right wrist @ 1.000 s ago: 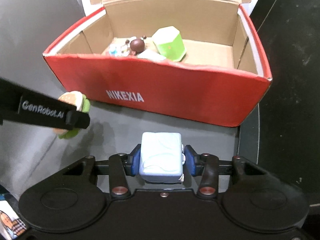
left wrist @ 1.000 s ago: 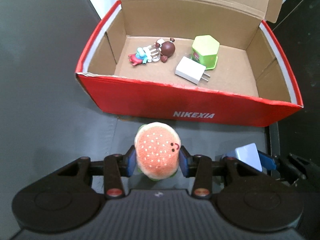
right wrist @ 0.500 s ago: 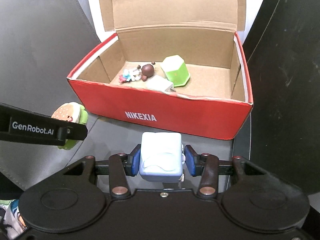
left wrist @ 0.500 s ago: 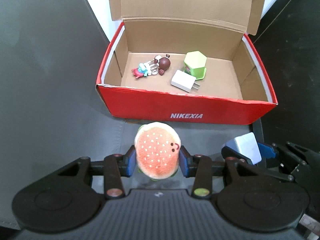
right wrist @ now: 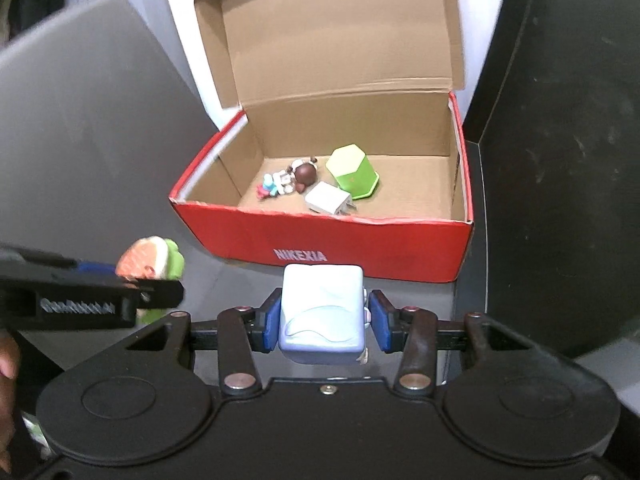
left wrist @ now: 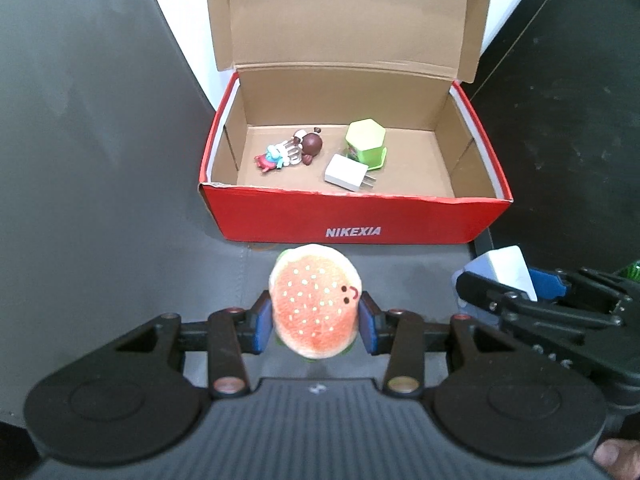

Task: Organize objects
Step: 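Lift the burger and lavender cube and carry both over the shoebox, then open left tool to drop the burger while right tool releases the lavender cube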

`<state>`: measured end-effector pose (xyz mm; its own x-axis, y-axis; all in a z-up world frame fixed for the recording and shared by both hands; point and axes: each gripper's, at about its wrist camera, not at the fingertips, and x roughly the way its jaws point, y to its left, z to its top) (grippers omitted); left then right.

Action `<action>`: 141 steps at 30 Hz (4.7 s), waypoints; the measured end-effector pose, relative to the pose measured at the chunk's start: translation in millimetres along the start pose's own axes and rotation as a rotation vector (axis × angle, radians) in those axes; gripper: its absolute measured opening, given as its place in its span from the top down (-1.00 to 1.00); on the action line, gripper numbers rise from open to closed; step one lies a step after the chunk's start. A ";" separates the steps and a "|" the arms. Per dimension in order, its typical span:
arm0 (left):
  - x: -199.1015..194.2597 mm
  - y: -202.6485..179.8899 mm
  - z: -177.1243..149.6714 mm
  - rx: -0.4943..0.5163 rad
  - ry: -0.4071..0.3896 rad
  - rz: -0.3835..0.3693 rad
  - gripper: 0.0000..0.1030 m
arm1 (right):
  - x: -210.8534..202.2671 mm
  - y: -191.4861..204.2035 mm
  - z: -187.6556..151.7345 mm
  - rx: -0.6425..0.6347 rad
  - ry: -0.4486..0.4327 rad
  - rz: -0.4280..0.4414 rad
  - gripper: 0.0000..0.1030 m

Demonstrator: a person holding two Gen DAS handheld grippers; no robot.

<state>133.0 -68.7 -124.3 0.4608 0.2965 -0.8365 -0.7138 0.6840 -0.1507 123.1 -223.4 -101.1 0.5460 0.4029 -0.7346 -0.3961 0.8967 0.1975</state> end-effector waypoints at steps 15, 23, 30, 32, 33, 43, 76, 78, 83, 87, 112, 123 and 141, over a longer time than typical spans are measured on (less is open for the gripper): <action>-43.4 4.4 -4.8 0.004 -0.044 -0.005 0.18 | -37.5 0.5 -4.1 0.034 -0.041 -0.020 0.15; -59.7 5.6 -3.3 0.001 -0.078 -0.011 0.18 | -60.1 6.2 8.3 0.018 -0.095 -0.011 0.15; -65.2 4.8 2.6 0.004 -0.098 -0.008 0.18 | -61.2 4.6 17.9 0.001 -0.103 -0.013 0.15; -65.2 5.8 6.7 0.005 -0.106 -0.002 0.18 | -60.8 3.4 19.9 0.000 -0.104 -0.010 0.15; -64.3 7.0 9.1 0.003 -0.108 0.000 0.18 | -60.4 3.0 21.4 -0.002 -0.105 -0.013 0.15; -62.7 12.7 41.1 0.016 -0.136 0.023 0.18 | -58.1 -3.4 52.3 -0.034 -0.140 -0.037 0.15; 42.1 12.1 150.1 0.079 -0.044 0.110 0.18 | 41.2 -41.7 148.6 -0.103 -0.127 -0.024 0.15; 53.3 10.8 153.7 0.086 -0.032 0.122 0.18 | 49.0 -49.3 147.1 -0.068 -0.128 0.017 0.15; 82.1 9.9 163.1 0.100 0.009 0.151 0.18 | 67.7 -52.4 138.6 -0.062 -0.113 0.023 0.15; 104.2 15.8 171.5 0.081 0.050 0.160 0.18 | 78.0 -49.0 136.2 -0.062 -0.104 0.039 0.15; 222.0 -4.6 162.5 0.140 0.296 0.221 0.15 | 84.9 -67.7 137.0 0.004 -0.123 0.023 0.14; 200.8 8.7 167.5 0.116 0.245 0.193 -0.07 | 110.5 -61.7 144.7 -0.044 -0.117 0.006 0.14; 93.8 34.9 144.9 0.063 0.162 0.149 -0.15 | 185.2 -42.6 147.5 -0.229 0.000 -0.169 0.15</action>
<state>227.7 79.6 -131.7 0.2585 0.2897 -0.9215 -0.7308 0.6825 0.0095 350.0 -159.9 -149.8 0.6189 0.2510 -0.7443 -0.4557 0.8865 -0.0800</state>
